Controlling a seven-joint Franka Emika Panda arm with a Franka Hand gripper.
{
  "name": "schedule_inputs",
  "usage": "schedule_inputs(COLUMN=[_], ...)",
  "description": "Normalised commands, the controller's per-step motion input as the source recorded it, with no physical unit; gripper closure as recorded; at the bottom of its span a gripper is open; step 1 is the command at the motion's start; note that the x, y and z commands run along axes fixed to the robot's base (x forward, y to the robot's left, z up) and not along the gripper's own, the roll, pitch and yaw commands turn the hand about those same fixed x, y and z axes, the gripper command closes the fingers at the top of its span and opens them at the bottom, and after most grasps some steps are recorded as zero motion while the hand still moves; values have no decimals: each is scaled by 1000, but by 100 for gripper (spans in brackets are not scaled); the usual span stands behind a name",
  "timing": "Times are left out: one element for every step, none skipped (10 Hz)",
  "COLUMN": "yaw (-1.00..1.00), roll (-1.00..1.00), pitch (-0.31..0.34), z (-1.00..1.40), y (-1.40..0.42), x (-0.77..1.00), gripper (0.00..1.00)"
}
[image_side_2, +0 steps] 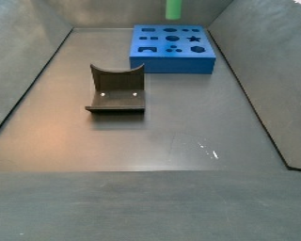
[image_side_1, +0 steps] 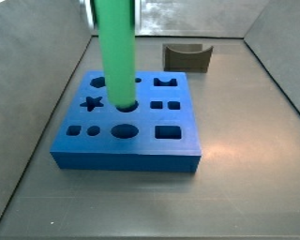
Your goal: Insert the oval object.
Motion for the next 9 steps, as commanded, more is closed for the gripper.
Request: schedule_inputs(yaw=[-389, -309, -91, 0, 0, -6, -43, -69, -77], roll=[0, 0, 33, 39, 9, 7, 11, 4, 0], pitch=[50, 10, 51, 39, 13, 29, 39, 44, 39], z=[-529, -440, -257, -143, -131, -123, -106, -100, -137], y=[-394, -377, -174, 0, 0, 83, 146, 194, 89], x=[220, 126, 6, 0, -49, -89, -120, -151, -71], gripper=[100, 100, 100, 100, 100, 100, 100, 100, 100])
